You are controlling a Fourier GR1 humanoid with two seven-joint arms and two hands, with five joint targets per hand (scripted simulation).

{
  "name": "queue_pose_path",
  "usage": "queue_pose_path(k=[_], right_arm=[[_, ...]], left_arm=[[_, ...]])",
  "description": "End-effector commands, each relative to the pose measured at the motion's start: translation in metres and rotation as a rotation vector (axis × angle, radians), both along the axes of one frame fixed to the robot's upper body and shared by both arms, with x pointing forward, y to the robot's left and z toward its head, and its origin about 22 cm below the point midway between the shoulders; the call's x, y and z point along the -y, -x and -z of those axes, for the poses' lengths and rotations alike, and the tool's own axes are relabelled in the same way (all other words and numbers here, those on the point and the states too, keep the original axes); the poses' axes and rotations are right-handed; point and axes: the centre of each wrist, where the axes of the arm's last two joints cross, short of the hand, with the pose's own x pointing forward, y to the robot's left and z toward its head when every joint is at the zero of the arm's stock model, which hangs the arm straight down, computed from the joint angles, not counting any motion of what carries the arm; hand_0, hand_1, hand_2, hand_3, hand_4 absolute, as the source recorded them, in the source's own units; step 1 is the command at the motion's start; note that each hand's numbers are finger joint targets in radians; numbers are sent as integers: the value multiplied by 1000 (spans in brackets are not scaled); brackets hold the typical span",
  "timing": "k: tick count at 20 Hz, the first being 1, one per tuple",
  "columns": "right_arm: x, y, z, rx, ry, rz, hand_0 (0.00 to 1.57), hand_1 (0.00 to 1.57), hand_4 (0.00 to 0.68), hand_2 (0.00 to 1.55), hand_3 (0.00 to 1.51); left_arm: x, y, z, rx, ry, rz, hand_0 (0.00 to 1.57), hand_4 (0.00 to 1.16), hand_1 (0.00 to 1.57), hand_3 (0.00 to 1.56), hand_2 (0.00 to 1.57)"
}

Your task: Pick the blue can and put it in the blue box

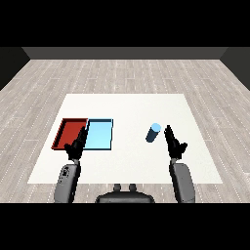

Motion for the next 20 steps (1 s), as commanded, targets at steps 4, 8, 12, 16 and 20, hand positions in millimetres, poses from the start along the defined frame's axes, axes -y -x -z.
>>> queue_pose_path(k=[4, 8, 12, 16, 20], right_arm=[[68, -37, -9, -9, 33, -3, 0, 0, 0, 0, 0], [58, -48, -29, 245, -122, -127, 0, 0, 0, 0, 0], [109, -49, -17, 284, -163, -137, 0, 0, 0, 0, 0], [107, -60, 0, 285, -165, -155, 0, 0, 0, 0, 0], [108, -76, -6, 260, -174, -169, 0, 0, 0, 0, 0]], left_arm=[[0, 3, 10, -31, -27, 16, 0, 0, 0, 0, 0], [7, -4, -30, 375, 113, 22, 0, 0, 0, 0, 0], [3, 11, 1, 413, 158, 29, 0, 0, 0, 0, 0], [13, 3, 15, 430, 164, 23, 0, 0, 0, 0, 0], [8, 17, 13, 426, 168, 25, 0, 0, 0, 0, 0]])
